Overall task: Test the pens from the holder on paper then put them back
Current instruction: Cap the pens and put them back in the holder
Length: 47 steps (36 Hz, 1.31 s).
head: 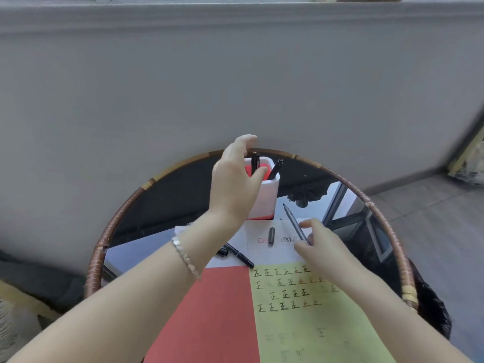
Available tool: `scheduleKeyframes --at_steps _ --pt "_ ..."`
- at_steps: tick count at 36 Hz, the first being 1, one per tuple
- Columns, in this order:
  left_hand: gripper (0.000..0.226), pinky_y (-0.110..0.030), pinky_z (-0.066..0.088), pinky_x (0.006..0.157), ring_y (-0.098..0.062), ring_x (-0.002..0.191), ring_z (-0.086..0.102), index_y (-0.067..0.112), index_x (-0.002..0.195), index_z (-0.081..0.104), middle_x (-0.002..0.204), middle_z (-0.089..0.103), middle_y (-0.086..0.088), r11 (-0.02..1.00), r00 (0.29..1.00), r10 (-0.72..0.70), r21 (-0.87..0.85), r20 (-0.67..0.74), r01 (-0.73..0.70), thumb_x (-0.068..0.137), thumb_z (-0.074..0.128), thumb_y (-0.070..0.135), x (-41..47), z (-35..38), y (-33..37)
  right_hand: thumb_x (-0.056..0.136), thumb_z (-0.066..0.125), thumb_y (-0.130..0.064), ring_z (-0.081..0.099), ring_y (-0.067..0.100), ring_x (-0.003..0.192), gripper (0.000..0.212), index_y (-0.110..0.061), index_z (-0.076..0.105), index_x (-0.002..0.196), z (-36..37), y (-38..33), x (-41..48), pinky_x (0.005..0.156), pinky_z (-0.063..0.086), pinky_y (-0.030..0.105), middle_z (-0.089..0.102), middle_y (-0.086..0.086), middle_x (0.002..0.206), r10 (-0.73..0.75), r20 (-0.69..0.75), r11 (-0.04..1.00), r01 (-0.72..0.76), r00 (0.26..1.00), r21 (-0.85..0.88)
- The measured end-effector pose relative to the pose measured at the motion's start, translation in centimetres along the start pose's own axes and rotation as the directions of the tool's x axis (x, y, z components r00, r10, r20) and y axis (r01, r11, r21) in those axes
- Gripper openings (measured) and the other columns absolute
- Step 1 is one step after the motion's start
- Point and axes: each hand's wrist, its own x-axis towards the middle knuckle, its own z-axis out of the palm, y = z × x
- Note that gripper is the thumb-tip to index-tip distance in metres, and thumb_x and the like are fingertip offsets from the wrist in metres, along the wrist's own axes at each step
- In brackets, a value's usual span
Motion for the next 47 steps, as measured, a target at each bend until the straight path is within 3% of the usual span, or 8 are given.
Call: scheduleKeyframes --at_steps 4,7,13,27,32,37,41,47 --pt "0.023 -0.026 0.045 0.086 -0.007 0.093 0.052 0.007 0.101 0.061 0.101 0.057 0.004 0.953 0.949 0.303 0.055 -0.083 -0.299 0.078 0.064 0.004 -4.0 0.1 0.3 0.092 0.038 -0.015 0.038 0.006 0.049 0.036 -0.024 0.038 0.128 -1.0 1.7 -0.7 0.040 0.030 0.016 0.039 -0.006 0.074 -0.003 0.013 1.000 0.002 1.000 0.026" --pt "0.012 -0.033 0.049 0.074 -0.010 0.081 0.059 0.012 0.091 0.066 0.088 0.067 0.005 0.968 0.971 0.181 0.147 0.159 -0.204 0.079 0.063 0.011 -7.0 0.7 -0.6 0.094 0.035 -0.015 0.045 0.009 0.055 0.032 -0.023 0.040 0.125 -1.5 2.4 -1.2 0.043 0.034 0.018 0.049 -0.003 0.082 0.003 -0.017 1.000 -0.003 1.000 0.031" --pt "0.026 -0.030 0.034 0.084 -0.019 0.108 0.048 0.015 0.105 0.060 0.107 0.063 0.004 0.889 0.904 -0.085 0.442 0.419 -0.122 0.083 0.059 0.028 -7.8 2.7 -3.0 0.092 0.040 -0.012 0.046 0.010 0.062 0.023 -0.027 0.049 0.106 -2.3 3.4 -2.5 0.046 0.038 0.015 0.048 0.000 0.076 -0.042 -0.070 0.996 0.047 0.997 0.075" --pt "0.024 -0.029 0.042 0.078 -0.017 0.102 0.051 0.018 0.108 0.060 0.105 0.064 0.004 0.913 0.909 -0.081 0.396 0.410 -0.098 0.086 0.054 0.012 -7.5 3.7 -2.9 0.087 0.047 -0.012 0.042 0.009 0.060 0.021 -0.028 0.058 0.095 -2.4 5.1 -3.3 0.046 0.032 0.010 0.046 0.001 0.069 -0.061 -0.118 0.993 0.073 0.991 0.095" --pt "0.017 -0.007 0.043 0.064 0.003 0.080 0.058 0.020 0.097 0.064 0.095 0.065 0.012 0.952 0.896 -0.300 0.042 0.326 0.304 0.087 0.055 0.009 -7.9 2.1 -1.2 0.088 0.048 -0.013 0.041 0.006 0.058 0.019 -0.027 0.059 0.095 -2.2 5.2 -3.5 0.048 0.032 0.010 0.046 0.000 0.069 -0.079 -0.136 0.989 0.095 0.988 0.117" --pt "0.015 -0.015 0.051 0.067 -0.003 0.075 0.063 0.021 0.082 0.069 0.082 0.070 0.007 0.649 0.746 -0.540 -0.373 0.389 0.664 0.085 0.062 0.009 -8.0 -0.3 0.1 0.086 0.059 -0.019 0.044 -0.001 0.049 0.009 -0.027 0.064 0.084 -1.7 4.3 -4.0 0.050 0.036 0.007 0.047 -0.007 0.061 -0.129 -0.193 0.952 0.175 0.973 0.249" --pt "0.009 -0.015 0.055 0.061 -0.002 0.067 0.067 0.012 0.090 0.068 0.081 0.070 -0.001 0.440 0.687 -0.612 -0.554 0.391 0.707 0.085 0.061 0.013 -8.7 -1.5 0.3 0.080 0.065 -0.017 0.048 -0.001 0.048 0.013 -0.029 0.068 0.075 -1.6 3.2 -4.7 0.049 0.038 0.007 0.058 -0.008 0.056 -0.175 -0.223 0.909 0.244 0.959 0.339" --pt "0.013 -0.016 0.055 0.059 -0.002 0.063 0.065 0.010 0.087 0.068 0.081 0.069 -0.001 0.460 0.712 -0.624 -0.586 0.322 0.667 0.085 0.057 0.018 -9.9 -2.6 -0.2 0.076 0.069 -0.007 0.057 0.007 0.055 0.023 -0.029 0.071 0.071 -1.4 2.3 -5.6 0.053 0.046 0.016 0.068 -0.006 0.067 -0.261 -0.271 0.877 0.345 0.927 0.334"
